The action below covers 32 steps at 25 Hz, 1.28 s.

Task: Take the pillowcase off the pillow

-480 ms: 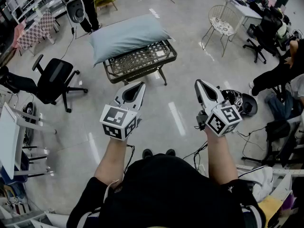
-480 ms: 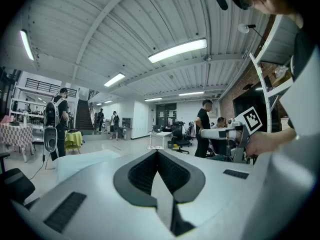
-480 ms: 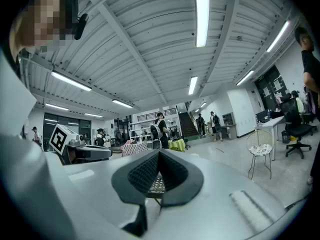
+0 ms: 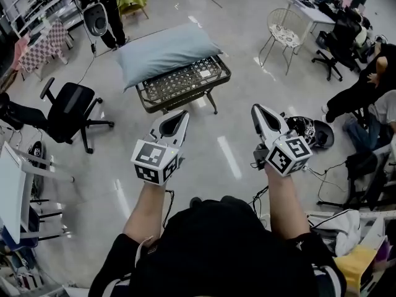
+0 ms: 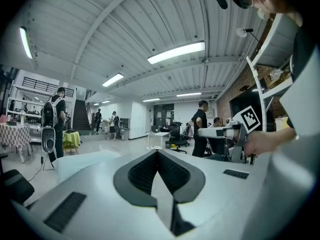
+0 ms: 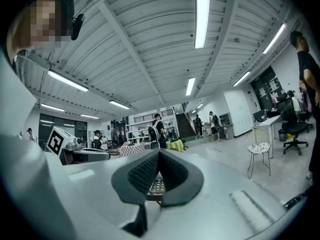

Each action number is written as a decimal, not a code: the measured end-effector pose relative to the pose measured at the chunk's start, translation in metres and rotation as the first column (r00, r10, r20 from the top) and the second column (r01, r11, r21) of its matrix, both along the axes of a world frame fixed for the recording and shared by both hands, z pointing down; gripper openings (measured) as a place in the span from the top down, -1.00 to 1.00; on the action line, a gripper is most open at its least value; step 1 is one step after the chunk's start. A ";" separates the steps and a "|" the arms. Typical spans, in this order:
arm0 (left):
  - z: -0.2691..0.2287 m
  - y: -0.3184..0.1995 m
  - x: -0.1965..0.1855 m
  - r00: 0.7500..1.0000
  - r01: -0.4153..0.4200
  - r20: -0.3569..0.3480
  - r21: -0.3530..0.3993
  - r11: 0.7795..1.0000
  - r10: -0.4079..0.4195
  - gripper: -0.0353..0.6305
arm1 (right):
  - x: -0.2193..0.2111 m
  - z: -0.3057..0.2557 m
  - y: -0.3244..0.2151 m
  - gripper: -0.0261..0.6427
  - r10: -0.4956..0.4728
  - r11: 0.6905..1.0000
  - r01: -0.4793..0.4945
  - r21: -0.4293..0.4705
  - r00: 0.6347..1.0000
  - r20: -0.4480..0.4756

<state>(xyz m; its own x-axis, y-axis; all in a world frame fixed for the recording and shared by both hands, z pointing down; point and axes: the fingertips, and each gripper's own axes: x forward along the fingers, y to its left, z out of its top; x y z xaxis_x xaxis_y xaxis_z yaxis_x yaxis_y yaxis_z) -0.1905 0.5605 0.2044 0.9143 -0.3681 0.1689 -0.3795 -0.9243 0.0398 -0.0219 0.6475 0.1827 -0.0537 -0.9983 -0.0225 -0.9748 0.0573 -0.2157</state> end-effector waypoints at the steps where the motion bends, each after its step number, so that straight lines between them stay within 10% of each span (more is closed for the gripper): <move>1: 0.002 -0.002 -0.002 1.000 -0.004 0.001 -0.002 1.000 0.004 0.89 | -0.002 0.000 -0.001 0.90 0.004 1.000 -0.004 0.000 1.000 0.005; 15: 0.042 -0.043 0.034 0.996 -0.038 0.075 -0.069 0.997 0.043 0.88 | 0.038 0.039 -0.039 0.90 0.047 0.998 -0.043 -0.035 0.991 0.122; 32: 0.068 -0.161 0.202 0.988 -0.044 0.145 -0.111 0.993 0.060 0.89 | 0.199 0.078 -0.170 0.90 0.011 0.997 0.003 -0.077 0.983 0.181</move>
<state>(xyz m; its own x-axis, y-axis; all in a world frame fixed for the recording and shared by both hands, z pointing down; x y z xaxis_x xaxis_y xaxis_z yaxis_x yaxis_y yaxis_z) 0.0110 0.3997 0.2725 0.8935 -0.2936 0.3397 -0.3405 -0.9363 0.0864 0.1768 0.4776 0.2607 -0.0518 -0.9976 0.0451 -0.9195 0.0300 -0.3921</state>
